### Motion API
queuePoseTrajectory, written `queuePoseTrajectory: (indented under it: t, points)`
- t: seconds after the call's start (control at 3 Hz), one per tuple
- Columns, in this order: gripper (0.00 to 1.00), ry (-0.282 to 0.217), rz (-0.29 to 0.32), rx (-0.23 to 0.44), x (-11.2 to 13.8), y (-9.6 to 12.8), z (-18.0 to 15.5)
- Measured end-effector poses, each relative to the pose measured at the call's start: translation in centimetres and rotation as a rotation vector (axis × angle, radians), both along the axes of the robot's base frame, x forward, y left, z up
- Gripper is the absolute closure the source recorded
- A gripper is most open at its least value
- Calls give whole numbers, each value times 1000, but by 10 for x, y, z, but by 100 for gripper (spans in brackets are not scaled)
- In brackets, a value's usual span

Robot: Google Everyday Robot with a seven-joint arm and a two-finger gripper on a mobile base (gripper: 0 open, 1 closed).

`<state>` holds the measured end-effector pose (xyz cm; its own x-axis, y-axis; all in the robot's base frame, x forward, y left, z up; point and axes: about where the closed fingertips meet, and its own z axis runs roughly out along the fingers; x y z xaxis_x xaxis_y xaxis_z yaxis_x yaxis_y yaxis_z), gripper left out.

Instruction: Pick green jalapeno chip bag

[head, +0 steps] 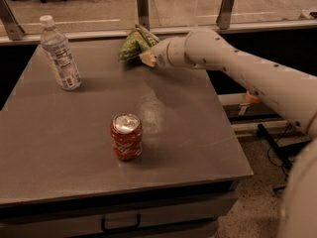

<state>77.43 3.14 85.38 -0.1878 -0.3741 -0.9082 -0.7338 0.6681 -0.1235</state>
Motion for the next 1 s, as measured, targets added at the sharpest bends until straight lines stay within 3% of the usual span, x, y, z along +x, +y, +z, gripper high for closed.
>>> queuePoseTrajectory:
  t: [0.67, 1.0]
  points:
    - [100, -108, 176, -15, -99, -34, 70]
    - [100, -112, 183, -22, -103, -39, 69]
